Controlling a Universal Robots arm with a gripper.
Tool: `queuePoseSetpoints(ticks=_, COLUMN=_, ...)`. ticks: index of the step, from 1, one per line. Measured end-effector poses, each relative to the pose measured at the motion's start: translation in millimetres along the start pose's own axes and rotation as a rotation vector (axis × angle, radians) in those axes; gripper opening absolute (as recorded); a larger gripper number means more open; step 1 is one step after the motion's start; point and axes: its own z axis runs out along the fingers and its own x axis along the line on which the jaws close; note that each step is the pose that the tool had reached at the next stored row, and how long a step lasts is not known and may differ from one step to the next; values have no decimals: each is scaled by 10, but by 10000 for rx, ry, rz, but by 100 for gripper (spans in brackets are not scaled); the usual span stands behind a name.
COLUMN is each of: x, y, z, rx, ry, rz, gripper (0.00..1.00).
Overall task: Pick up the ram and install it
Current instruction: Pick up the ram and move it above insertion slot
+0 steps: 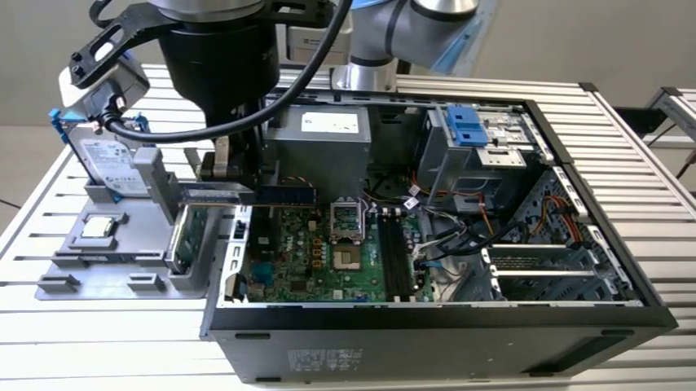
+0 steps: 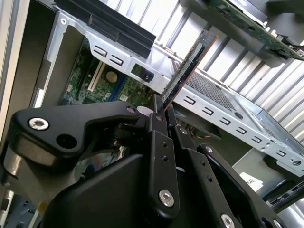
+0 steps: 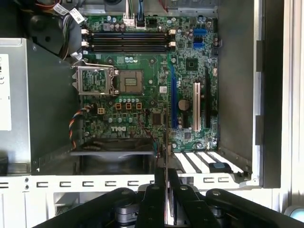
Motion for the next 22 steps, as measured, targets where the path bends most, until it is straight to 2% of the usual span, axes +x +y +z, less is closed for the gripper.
queuePoseSetpoints(ticks=9, x=2, y=74, z=2, rx=1, ry=-1, rz=0, gripper=0)
queuePoseSetpoints(ticks=22, x=8, y=247, z=6, rx=3, ry=0, rz=-1, gripper=0)
